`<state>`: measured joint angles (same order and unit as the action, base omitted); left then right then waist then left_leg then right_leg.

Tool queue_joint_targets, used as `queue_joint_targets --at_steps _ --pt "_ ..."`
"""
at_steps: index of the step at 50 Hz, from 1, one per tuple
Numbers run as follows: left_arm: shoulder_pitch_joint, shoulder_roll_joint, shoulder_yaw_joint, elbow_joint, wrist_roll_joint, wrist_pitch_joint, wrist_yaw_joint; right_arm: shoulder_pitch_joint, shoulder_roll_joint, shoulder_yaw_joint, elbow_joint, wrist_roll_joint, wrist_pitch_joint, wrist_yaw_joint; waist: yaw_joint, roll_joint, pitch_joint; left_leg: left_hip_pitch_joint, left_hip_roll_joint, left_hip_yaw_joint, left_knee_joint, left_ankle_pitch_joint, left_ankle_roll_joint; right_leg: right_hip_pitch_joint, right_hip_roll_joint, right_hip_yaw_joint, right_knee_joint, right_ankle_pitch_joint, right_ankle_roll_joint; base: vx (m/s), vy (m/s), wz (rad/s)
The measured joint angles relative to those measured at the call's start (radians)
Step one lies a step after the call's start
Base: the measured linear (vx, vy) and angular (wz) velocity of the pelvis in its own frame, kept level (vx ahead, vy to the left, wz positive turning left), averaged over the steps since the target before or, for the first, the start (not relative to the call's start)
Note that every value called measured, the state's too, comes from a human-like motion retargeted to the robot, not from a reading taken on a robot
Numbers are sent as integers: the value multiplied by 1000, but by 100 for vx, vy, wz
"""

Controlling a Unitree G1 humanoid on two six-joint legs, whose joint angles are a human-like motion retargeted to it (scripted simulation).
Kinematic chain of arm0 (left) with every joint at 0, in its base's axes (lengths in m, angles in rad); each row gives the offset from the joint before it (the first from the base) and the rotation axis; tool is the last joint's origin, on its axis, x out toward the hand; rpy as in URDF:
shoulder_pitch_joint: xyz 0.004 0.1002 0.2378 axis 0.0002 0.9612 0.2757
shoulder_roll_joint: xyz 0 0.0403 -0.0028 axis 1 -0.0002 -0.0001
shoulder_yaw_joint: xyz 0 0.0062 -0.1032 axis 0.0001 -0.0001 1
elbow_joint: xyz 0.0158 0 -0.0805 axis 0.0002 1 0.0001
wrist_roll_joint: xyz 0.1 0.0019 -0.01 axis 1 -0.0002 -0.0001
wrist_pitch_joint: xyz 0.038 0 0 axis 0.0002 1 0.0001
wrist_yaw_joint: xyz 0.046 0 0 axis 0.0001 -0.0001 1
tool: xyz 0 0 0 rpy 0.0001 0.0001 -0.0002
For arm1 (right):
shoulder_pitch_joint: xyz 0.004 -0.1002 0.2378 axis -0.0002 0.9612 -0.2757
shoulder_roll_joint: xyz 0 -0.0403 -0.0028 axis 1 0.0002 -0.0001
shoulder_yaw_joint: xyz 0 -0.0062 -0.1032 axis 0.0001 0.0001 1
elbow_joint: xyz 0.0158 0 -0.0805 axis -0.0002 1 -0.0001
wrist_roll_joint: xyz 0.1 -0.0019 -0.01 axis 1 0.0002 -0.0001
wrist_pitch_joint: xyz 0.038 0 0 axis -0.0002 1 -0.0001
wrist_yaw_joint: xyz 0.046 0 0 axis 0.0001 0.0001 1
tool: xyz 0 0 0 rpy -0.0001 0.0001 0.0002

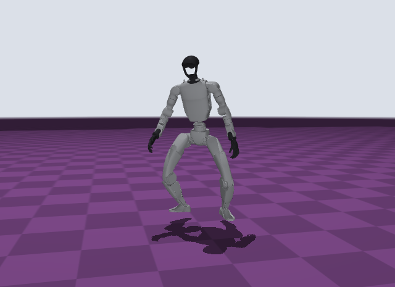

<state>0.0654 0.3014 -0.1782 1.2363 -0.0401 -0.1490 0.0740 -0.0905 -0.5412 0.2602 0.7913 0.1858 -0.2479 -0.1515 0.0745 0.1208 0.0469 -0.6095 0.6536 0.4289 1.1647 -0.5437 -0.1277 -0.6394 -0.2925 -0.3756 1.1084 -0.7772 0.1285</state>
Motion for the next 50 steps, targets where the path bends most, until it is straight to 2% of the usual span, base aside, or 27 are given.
queue_joint_targets --at_steps 2,5,7,10,12,15,17,20,22,24,26,27,29,30,32,33,35,37,38,40,42,43,45,47,50 --pt "22 32 26 22 -10 4 24 -21 -5 -5 -61 2 -15 -17 -44 21 7 19 36 56 33 -84 32 -29 -38 -10 56 8 24 -5 51 -93" --pt "29 111 95 51 -24 11 60 -50 -30 -33 -223 12 -32 -59 -140 60 35 94 47 201 15 -166 63 -64 -200 -135 150 178 52 -12 60 -122" --pt "34 180 112 59 -23 14 91 -65 -52 -75 -316 27 -65 -95 -209 111 55 113 110 262 46 -161 56 -118 -331 -173 238 185 7 -20 62 -126" --pt "1 306 147 60 -25 14 150 -67 -97 -173 -496 72 -98 -190 -362 210 142 124 198 287 58 -160 57 -261 -449 -85 292 174 21 -23 65 -62" --pt "-45 386 160 56 -32 9 193 -55 -109 -247 -562 105 -104 -260 -455 285 219 103 296 261 78 -175 50 -356 -494 -6 250 159 45 -25 63 -74" --pt "-185 494 168 48 -38 -4 244 -43 -110 -360 -609 143 -86 -368 -530 399 360 29 465 197 95 -203 22 -460 -471 60 78 139 76 -28 59 -145" --pt "-280 576 140 48 -26 -16 254 -46 -75 -406 -600 160 -74 -405 -549 399 425 -5 553 170 121 -216 3 -494 -440 87 -5 150 91 -28 45 -151" --pt "-393 625 63 65 -5 -16 220 -57 -74 -455 -600 178 -73 -413 -566 399 465 -40 634 145 151 -226 -15 -493 -379 99 -7 171 91 -19 24 -111" --pt "-440 605 -2 96 5 -2 161 -60 -116 -492 -652 195 -81 -377 -582 392 450 -43 633 145 159 -226 -14 -437 -339 82 88 178 75 -12 2 -44" --pt "-453 577 -44 126 9 16 92 -52 -163 -527 -752 220 -89 -302 -610 328 403 -11 565 178 164 -228 3 -350 -335 60 247 196 59 -16 -7 39" --pt "-426 542 -45 136 5 30 16 -38 -226 -543 -904 239 -86 -191 -636 202 316 50 410 255 153 -228 35 -248 -340 48 420 240 66 -25 -6 93" --pt "-402 521 -31 133 0 36 -19 -36 -272 -540 -991 245 -78 -125 -642 125 261 84 310 302 136 -224 54 -196 -327 44 494 269 80 -31 -1 98" --pt "-346 471 13 121 -24 51 -82 -53 -406 -506 -1166 263 -46 23 -622 -54 142 154 81 393 64 -196 88 -87 -243 38 590 325 120 -37 -1 79" --pt "-320 445 35 113 -42 62 -111 -74 -486 -478 -1248 275 -26 99 -597 -150 85 187 -31 429 20 -172 103 -31 -185 29 620 350 132 -43 -7 40" --pt "-292 389 55 99 -88 79 -152 -168 -661 -371 -1361 294 19 230 -501 -341 14 224 -209 450 -60 -98 111 92 -39 -1 600 402 133 -46 -9 7" --pt "-288 360 56 92 -113 86 -162 -234 -746 -298 -1403 297 40 285 -435 -426 0 229 -278 443 -86 -62 111 156 41 -7 562 428 133 -45 -4 1" --pt "-302 311 30 76 -162 92 -150 -404 -889 -117 -1469 293 60 363 -271 -567 23 207 -378 381 -93 -1 102 287 210 6 432 449 133 -43 8 23" --pt "-342 280 -25 57 -206 73 -106 -654 -963 133 -1498 261 51 401 -70 -628 116 153 -432 275 -53 22 84 424 337 28 238 375 114 -42 29 74" --pt "-362 275 -49 50 -224 54 -79 -813 -962 287 -1490 234 34 404 32 -628 171 120 -440 208 -24 30 61 492 389 16 132 310 60 -46 30 100" --pt "-366 262 -60 37 -249 8 -24 -1162 -873 633 -1405 181 -7 384 172 -589 249 42 -472 63 11 61 3 589 449 -24 -41 187 -64 -49 30 132" --pt "-340 203 -20 41 -250 -26 18 -1374 -747 892 -1254 152 -55 320 217 -485 283 -40 -493 -58 27 82 -38 606 461 -74 -132 126 -148 -47 33 173" --pt "-330 176 -2 52 -244 -34 33 -1379 -708 938 -1183 148 -70 284 227 -438 296 -74 -492 -98 35 79 -43 587 454 -93 -149 101 -176 -45 35 187" --pt "-304 136 45 84 -236 -34 50 -1284 -677 950 -1054 156 -67 222 228 -350 327 -107 -446 -142 78 31 -25 533 411 -134 -130 45 -210 -40 34 182" --pt "-264 138 95 139 -206 -27 71 -1005 -617 817 -828 136 -74 177 198 -313 282 -112 -377 -163 109 -48 18 454 369 -172 -131 12 -227 -26 29 164" --pt "-179 178 162 189 -165 -16 100 -511 -470 530 -470 69 -40 163 162 -284 214 -63 -268 -171 171 -152 98 350 292 -213 -92 -4 -226 -20 26 153"
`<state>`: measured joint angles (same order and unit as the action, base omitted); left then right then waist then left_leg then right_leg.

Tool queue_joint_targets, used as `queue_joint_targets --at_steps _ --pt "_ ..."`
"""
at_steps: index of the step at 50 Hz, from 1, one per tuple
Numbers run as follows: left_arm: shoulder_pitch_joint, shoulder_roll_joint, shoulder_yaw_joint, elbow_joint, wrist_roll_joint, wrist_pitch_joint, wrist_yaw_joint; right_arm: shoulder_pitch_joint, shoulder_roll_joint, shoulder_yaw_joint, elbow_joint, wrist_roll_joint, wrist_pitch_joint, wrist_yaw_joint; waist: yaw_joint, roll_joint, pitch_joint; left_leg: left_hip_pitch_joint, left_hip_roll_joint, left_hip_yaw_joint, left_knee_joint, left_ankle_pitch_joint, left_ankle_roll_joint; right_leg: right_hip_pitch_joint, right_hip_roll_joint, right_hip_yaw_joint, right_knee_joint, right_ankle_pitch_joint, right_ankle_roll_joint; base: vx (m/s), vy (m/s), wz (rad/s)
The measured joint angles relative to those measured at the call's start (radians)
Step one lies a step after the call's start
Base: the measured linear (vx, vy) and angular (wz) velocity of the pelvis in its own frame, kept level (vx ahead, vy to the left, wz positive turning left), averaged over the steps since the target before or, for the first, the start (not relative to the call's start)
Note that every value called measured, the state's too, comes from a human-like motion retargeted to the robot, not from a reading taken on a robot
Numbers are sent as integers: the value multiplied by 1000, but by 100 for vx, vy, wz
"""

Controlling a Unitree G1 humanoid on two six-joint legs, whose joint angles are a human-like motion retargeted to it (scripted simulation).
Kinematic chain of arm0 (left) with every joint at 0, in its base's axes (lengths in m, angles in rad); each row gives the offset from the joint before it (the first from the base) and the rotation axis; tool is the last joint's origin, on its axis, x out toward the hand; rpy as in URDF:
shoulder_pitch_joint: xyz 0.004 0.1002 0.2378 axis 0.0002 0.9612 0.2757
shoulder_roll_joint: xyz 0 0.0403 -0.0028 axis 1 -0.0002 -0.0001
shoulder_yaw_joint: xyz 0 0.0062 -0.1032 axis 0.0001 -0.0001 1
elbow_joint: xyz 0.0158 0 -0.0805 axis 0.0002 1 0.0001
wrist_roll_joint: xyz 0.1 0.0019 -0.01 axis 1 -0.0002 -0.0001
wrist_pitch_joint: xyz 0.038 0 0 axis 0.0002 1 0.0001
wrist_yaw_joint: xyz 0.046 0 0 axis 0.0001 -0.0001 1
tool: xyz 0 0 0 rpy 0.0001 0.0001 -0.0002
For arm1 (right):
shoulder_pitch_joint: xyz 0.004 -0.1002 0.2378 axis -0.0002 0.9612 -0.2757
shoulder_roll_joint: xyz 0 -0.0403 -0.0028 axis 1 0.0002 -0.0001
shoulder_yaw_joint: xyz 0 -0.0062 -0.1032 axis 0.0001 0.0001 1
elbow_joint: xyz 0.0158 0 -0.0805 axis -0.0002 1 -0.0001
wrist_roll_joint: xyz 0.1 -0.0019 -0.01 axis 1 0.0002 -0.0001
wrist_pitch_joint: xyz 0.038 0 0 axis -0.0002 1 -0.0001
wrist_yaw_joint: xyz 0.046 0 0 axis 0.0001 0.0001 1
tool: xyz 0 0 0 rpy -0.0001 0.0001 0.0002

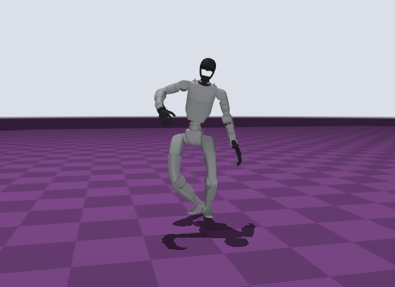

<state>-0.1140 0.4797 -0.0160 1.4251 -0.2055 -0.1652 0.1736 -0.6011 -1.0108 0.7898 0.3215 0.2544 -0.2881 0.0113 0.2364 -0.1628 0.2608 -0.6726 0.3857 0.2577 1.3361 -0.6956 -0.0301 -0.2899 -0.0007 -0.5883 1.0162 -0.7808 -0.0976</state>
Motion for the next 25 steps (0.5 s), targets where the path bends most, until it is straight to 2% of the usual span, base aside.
queue_joint_targets --at_steps 3,6,8,12,16,18,20,22,25 --pt "66 13 28 27 4 13 8 374 211 -206 388 -91 55 4 -34 44 -65 96 62 22 -1 -36 47 -63 -70 -39 33 27 9 -15 25 149" --pt "117 -18 28 27 -37 21 -14 619 402 -324 681 -140 95 20 -87 88 -124 217 27 61 -98 -17 45 -102 -164 -55 93 90 28 -11 28 138" --pt "144 -56 12 8 -75 25 -47 732 496 -364 800 -154 115 45 -137 97 -151 297 -60 91 -201 5 38 -136 -263 -35 171 129 41 -9 32 128" --pt "175 -140 -71 -59 -120 22 -121 860 613 -374 874 -150 145 109 -261 65 -180 428 -327 104 -457 21 50 -249 -494 90 352 192 79 -8 35 100" --pt "168 -193 -211 -153 -112 13 -184 869 656 -335 834 -138 161 139 -366 36 -183 554 -542 59 -725 55 85 -354 -638 248 448 283 133 -6 33 44" --pt "155 -202 -286 -195 -89 9 -205 845 655 -312 808 -141 159 135 -404 32 -174 586 -589 41 -759 56 96 -377 -667 304 477 329 148 -9 27 4" --pt "120 -198 -356 -244 -53 15 -222 794 631 -300 774 -149 164 114 -426 50 -170 650 -638 10 -888 82 120 -424 -657 380 489 390 179 -5 28 -12" --pt "99 -188 -418 -273 -18 10 -229 757 609 -287 756 -165 158 91 -453 43 -163 665 -661 -4 -871 79 127 -432 -644 438 508 423 196 -10 19 2" --pt "27 -168 -483 -326 30 17 -234 666 570 -276 731 -195 159 47 -462 74 -151 721 -682 -31 -976 111 149 -470 -547 530 507 470 240 -6 20 -22"
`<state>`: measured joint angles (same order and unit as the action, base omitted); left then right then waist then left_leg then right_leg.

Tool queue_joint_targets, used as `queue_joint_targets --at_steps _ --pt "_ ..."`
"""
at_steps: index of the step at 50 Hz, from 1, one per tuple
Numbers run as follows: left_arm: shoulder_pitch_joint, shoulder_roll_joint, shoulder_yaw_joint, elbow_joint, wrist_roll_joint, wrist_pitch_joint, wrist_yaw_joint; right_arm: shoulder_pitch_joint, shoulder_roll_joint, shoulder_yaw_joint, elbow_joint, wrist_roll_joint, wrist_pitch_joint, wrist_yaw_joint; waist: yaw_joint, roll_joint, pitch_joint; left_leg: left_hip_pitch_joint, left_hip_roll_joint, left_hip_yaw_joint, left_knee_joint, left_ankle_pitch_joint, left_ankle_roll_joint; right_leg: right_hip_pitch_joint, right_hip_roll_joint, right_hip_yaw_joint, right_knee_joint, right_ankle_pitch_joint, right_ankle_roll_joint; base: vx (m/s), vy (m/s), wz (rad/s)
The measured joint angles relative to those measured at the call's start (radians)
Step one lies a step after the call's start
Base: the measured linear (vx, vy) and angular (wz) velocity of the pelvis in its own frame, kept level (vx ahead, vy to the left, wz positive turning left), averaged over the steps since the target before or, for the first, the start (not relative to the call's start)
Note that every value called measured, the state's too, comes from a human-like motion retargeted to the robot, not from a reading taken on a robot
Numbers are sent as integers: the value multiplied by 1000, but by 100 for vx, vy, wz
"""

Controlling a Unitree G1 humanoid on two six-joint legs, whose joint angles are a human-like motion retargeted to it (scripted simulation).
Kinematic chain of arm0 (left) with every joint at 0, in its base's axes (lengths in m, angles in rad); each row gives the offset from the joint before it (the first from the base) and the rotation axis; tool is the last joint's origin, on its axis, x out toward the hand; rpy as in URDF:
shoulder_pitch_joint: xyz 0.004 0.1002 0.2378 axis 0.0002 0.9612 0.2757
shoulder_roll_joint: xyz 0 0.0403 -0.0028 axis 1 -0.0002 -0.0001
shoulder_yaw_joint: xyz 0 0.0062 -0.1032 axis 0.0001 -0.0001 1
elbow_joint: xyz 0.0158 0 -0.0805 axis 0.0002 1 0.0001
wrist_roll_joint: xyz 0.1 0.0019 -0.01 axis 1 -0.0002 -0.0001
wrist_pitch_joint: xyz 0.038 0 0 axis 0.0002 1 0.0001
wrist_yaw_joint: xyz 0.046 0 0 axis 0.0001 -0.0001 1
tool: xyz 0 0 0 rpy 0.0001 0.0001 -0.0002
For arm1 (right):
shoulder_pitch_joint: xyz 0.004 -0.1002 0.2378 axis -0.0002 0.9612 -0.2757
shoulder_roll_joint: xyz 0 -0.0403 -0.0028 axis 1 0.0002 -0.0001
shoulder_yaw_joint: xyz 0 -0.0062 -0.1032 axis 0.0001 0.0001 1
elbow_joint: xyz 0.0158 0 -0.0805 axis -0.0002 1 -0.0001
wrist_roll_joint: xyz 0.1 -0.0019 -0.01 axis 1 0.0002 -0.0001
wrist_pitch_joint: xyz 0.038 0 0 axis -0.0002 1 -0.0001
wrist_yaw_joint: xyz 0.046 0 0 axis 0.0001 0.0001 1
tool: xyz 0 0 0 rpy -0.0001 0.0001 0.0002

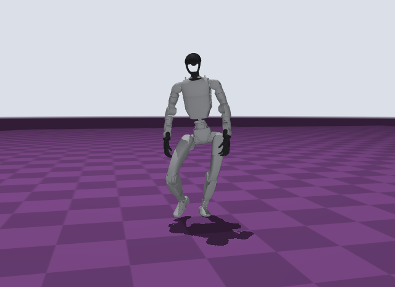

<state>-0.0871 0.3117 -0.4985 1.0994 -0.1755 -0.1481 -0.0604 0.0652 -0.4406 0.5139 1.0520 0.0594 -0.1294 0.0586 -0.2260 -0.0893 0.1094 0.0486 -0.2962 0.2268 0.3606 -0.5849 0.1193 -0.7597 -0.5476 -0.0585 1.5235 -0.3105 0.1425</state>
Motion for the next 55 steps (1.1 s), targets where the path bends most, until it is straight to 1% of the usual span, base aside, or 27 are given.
queue_joint_targets --at_steps 2,3,5,7,8,10,12,13,17,20,22,25,27,29,30,33,35,37,40,43,45,46,48,50,52,55 --pt "-23 2 -41 -20 20 -6 1 -23 -17 18 -8 -19 -5 -17 -13 -23 1 1 -21 2 40 9 -3 10 12 44 8 -5 4 -10 9 -8" --pt "-42 7 -59 -33 28 -8 4 -40 -23 27 -13 -30 -8 -26 -18 -24 3 4 -24 -4 48 5 0 13 28 57 6 -6 11 -4 12 -9" --pt "-102 15 -85 -59 42 -8 3 -90 -32 45 -14 -51 -7 -36 -7 6 10 45 -15 -19 -42 37 6 9 90 57 -30 20 19 -1 12 -27" --pt "-126 4 -113 -77 52 -15 0 -95 -36 69 -8 -67 -7 -35 -5 -20 11 53 -32 -13 -24 56 1 23 91 76 -53 25 22 -3 3 -11" --pt "-151 7 -126 -86 53 -18 -5 -111 -33 80 -1 -76 -6 -30 2 -6 12 81 -24 -25 -79 71 3 29 117 61 -84 38 29 0 6 -18" --pt "-168 -9 -148 -102 60 -24 -13 -110 -32 106 11 -92 -3 -20 10 -35 15 93 -42 -18 -66 89 -1 43 107 74 -111 53 33 -2 3 -19" --pt "-195 -7 -169 -112 61 -28 -28 -126 -17 126 33 -111 2 2 29 -21 15 141 -28 -34 -142 108 6 68 128 35 -165 78 33 1 4 -27" --pt "-195 -17 -176 -117 65 -32 -33 -120 -15 137 40 -118 5 8 37 -41 18 145 -41 -26 -127 114 5 76 107 40 -169 84 27 -3 0 -28" --pt "-201 -33 -199 -141 73 -40 -65 -112 16 160 73 -143 17 42 62 -70 23 163 -56 -28 -94 94 16 122 59 0 -198 61 13 -2 1 -19" --pt "-180 -37 -195 -151 71 -41 -83 -107 37 154 100 -148 24 51 77 -82 35 164 -53 -23 -52 76 26 154 45 -26 -212 53 7 -4 2 -21" --pt "-158 -22 -177 -148 64 -36 -92 -114 50 140 122 -141 22 49 88 -53 37 152 -15 -14 -32 51 34 174 86 -64 -244 69 5 -7 4 -33" --pt "-108 -7 -148 -116 62 -30 -83 -107 47 107 133 -118 20 29 83 -80 67 125 -17 10 57 29 39 175 79 -46 -235 107 10 -20 2 -28" --pt "-82 20 -115 -75 67 -28 -77 -124 42 83 132 -87 12 8 73 -50 57 42 34 34 137 -7 38 142 155 -45 -269 128 40 -26 4 -28" --pt "-43 35 -93 -31 70 -18 -68 -137 29 53 126 -60 3 -15 58 -62 73 -15 49 63 225 -13 28 138 170 -17 -258 70 44 -37 0 -27" --pt "-25 45 -79 -6 73 -13 -63 -147 23 39 121 -45 -2 -26 52 -65 77 -48 61 79 267 -19 24 139 170 -14 -245 33 35 -38 3 -39" --pt "27 67 -32 71 79 0 -53 -188 2 1 105 3 -17 -46 37 -66 73 -168 106 122 390 -19 11 173 160 -35 -154 -81 -19 -41 2 -41" --pt "60 74 4 114 80 7 -49 -212 -13 -23 98 31 -23 -51 37 -67 61 -254 130 146 463 -5 2 216 155 -54 -75 -129 -51 -46 1 -42" --pt "87 78 46 150 87 4 -47 -235 -33 -46 95 62 -24 -50 49 -53 28 -350 158 158 513 14 -4 263 183 -81 -18 -135 -64 -47 1 -48" --pt "131 78 96 184 89 5 -46 -247 -58 -81 95 93 -28 -51 93 -54 -5 -471 185 175 588 54 -11 369 231 -104 22 -104 -55 -53 0 -54" --pt "159 74 139 202 88 4 -31 -253 -76 -109 92 108 -31 -62 147 -48 -16 -564 222 174 653 83 -22 489 323 -119 -63 -118 -38 -56 -1 -49" --pt "163 70 163 208 90 2 -14 -263 -89 -119 78 109 -37 -75 179 -26 -9 -612 263 161 685 106 -42 554 398 -128 -175 -181 -50 -57 0 -46" --pt "160 65 172 210 94 0 -4 -272 -97 -120 62 102 -41 -83 192 -4 0 -632 287 138 694 120 -67 573 438 -132 -239 -230 -72 -59 0 -51" --pt "147 54 189 210 101 -2 8 -295 -115 -117 24 81 -49 -100 211 46 25 -674 335 81 710 170 -140 592 515 -138 -350 -306 -117 -62 0 -56" --pt "130 45 198 206 109 -3 11 -313 -131 -107 -19 57 -54 -117 216 90 48 -712 384 50 741 239 -211 574 571 -140 -417 -322 -141 -65 1 -48" --pt "113 39 199 203 114 -3 11 -317 -142 -91 -58 35 -57 -135 212 123 63 -734 456 45 832 250 -222 529 607 -141 -435 -306 -154 -67 0 -44" --pt "89 32 188 196 116 0 26 -304 -157 -61 -101 10 -57 -160 201 159 77 -712 564 29 1045 207 -183 447 651 -129 -414 -250 -160 -64 -2 -52"
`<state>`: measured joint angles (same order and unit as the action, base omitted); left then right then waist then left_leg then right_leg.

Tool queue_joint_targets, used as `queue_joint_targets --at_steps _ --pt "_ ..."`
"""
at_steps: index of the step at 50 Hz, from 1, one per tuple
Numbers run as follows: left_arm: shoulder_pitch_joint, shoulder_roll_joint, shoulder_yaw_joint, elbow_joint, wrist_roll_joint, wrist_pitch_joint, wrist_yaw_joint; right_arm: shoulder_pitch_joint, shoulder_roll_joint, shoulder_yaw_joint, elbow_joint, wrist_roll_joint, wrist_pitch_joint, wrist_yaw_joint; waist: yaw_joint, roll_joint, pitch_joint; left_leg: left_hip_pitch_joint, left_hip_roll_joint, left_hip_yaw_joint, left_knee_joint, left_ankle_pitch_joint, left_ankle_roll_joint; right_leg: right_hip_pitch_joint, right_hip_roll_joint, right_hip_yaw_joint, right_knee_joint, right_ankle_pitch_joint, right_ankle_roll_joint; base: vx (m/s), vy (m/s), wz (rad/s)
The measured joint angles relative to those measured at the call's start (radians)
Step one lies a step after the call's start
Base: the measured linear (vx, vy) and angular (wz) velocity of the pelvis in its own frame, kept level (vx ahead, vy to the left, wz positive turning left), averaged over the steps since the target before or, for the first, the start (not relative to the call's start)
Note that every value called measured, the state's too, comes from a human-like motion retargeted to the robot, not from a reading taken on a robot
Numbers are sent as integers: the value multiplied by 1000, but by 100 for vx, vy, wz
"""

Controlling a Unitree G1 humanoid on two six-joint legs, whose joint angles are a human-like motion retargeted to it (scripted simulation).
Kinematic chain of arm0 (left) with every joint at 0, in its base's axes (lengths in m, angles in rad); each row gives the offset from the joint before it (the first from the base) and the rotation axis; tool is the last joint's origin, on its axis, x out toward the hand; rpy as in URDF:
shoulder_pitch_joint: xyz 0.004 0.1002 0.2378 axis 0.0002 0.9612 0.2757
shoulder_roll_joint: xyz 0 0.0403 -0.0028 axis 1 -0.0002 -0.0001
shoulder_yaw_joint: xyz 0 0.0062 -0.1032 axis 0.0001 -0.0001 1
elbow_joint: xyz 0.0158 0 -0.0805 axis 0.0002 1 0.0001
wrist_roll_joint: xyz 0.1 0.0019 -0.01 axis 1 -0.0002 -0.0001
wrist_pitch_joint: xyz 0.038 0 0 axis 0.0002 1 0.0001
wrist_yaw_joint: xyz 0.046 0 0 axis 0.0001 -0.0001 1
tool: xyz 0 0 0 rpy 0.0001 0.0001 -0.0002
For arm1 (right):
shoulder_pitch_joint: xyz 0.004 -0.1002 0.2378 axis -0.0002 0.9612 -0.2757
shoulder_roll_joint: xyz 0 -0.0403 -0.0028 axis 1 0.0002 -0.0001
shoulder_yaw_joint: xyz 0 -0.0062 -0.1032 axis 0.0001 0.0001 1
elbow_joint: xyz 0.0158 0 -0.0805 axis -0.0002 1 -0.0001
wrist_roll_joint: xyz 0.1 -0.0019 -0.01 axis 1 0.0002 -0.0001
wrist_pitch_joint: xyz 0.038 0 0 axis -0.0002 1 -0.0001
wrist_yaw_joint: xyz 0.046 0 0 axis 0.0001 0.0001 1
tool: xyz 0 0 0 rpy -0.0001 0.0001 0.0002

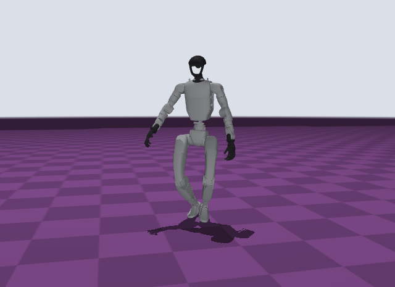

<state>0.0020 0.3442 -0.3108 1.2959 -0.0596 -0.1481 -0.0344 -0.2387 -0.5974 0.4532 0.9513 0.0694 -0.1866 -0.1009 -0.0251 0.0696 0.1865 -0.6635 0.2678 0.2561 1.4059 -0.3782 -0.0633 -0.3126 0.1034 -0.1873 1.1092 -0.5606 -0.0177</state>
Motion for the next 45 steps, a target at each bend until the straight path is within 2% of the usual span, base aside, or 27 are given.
queue_joint_targets --at_steps 3,5,7,10,13,18,25,28,30,33,36,39,42,45 --pt "-33 -12 -24 -29 -3 7 27 29 -15 14 -29 -17 13 -14 2 61 -7 78 93 -58 194 -38 35 -90 87 18 -18 90 3 -57 -4 -63" --pt "-56 -23 -41 -56 -9 9 42 55 -16 14 -31 -21 22 -22 -4 97 -14 162 118 -91 261 -31 34 -147 128 23 -28 126 1 -53 -5 -43" --pt "-82 -40 -63 -88 -18 9 54 81 -6 14 -14 -23 29 -27 -20 128 -20 267 97 -116 245 -13 5 -198 145 17 -27 142 -5 -49 -2 -24" --pt "-127 -65 -106 -141 -29 2 74 118 28 21 36 -19 38 -27 -56 149 -23 430 4 -142 111 4 -51 -273 132 5 10 149 -7 -44 0 1" --pt "-192 -81 -162 -200 -31 -8 83 146 72 32 92 -4 46 -15 -91 132 -21 541 -106 -166 -79 -61 -57 -332 76 1 48 158 11 -38 2 27" --pt "-306 -91 -254 -279 -15 -19 71 176 150 57 178 29 60 34 -111 70 -24 602 -243 -186 -328 -199 -2 -400 -28 14 48 218 72 -34 6 33" --pt "-359 -76 -289 -323 9 -30 71 202 213 67 220 38 67 91 -95 -22 -41 553 -356 -161 -528 -279 82 -505 -126 69 -3 330 188 -40 10 14" --pt "-327 -66 -278 -299 21 -19 70 200 211 59 202 36 62 96 -89 -45 -30 499 -374 -135 -518 -286 95 -528 -186 60 33 302 176 -49 7 -12" --pt "-298 -58 -257 -266 32 -8 61 181 195 52 182 34 61 101 -103 -58 -42 470 -402 -130 -559 -263 100 -540 -234 65 77 258 168 -48 4 -1" --pt "-218 -50 -247 -202 44 17 41 156 174 42 157 33 52 100 -97 -71 -19 402 -409 -103 -473 -248 98 -507 -306 69 260 189 121 -52 1 -13" --pt "-138 -42 -216 -127 69 36 1 111 126 35 121 33 48 116 -110 -95 -25 359 -455 -91 -489 -183 97 -442 -395 100 435 135 96 -47 0 -1" --pt "-49 -27 -179 -68 106 46 -46 82 82 25 80 26 47 129 -98 -120 -42 315 -487 -74 -507 -99 93 -334 -437 130 529 130 105 -50 -3 -22" --pt "35 -9 -139 -33 133 45 -75 74 57 14 36 17 43 128 -66 -140 -58 247 -488 -66 -471 -7 63 -198 -407 139 498 148 137 -51 -8 -35" --pt "97 8 -86 -15 142 40 -86 80 51 1 -10 7 34 116 -25 -129 -65 148 -424 -61 -361 70 12 -75 -301 127 345 130 154 -49 -9 -50"
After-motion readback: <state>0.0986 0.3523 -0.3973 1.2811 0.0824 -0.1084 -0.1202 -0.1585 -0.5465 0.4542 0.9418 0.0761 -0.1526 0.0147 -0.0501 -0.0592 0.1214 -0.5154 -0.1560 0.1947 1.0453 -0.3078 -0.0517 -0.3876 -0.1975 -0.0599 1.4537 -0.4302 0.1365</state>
